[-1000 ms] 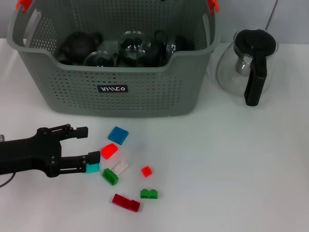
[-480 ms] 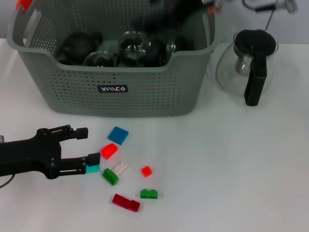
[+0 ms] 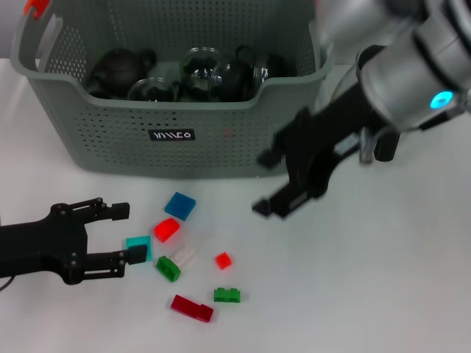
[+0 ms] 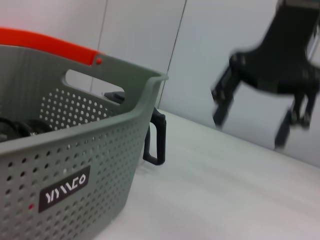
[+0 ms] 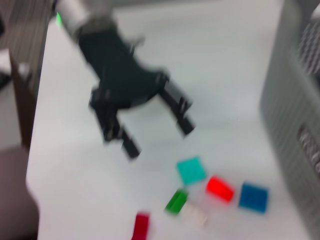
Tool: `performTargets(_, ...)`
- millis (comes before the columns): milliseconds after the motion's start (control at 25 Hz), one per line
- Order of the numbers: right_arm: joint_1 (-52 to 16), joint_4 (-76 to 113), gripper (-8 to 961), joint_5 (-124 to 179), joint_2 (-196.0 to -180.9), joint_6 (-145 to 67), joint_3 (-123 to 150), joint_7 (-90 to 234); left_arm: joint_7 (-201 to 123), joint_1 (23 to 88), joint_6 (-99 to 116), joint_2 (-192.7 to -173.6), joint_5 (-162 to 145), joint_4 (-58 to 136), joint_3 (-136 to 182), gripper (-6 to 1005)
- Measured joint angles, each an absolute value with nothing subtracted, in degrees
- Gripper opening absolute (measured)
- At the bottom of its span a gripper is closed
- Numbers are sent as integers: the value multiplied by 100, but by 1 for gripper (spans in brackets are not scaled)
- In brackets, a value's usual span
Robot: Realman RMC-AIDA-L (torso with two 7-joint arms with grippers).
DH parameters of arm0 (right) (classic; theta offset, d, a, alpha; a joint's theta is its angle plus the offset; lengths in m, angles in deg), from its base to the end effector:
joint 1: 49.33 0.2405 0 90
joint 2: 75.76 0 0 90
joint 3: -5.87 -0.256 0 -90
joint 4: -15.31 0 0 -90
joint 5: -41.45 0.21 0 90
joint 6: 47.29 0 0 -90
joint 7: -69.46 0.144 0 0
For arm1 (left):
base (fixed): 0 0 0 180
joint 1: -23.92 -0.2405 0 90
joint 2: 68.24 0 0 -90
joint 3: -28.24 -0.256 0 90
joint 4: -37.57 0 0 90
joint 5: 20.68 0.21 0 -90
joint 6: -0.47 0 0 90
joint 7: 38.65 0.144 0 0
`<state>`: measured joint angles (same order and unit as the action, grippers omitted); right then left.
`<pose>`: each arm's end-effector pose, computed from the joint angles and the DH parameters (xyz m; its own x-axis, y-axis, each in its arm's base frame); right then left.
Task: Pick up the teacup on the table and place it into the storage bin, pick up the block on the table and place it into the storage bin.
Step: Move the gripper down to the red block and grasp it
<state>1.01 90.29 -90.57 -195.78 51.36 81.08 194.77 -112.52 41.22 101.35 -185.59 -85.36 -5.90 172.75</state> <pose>0.0617 0.3548 -0.0118 0.9793 -0.1144 0.1672 -0.1094 -0.9932 -0.0387 -0.3165 0.2574 0.0361 0.7835 0.3449 0.5169 0.4819 -0.8624 -0.1550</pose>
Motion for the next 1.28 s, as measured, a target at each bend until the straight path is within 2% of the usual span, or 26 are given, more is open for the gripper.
performTargets(520, 905, 7213, 744, -9253, -19647, 3326, 10441, 19340, -11246, 4108, 10105, -18613, -8437, -437, 17318, 829)
performTargets(1280, 1023, 6795, 620, -8952, -19714, 2051, 11896, 19278, -11250, 3982, 10159, -18573, -8312, -417, 17320, 829)
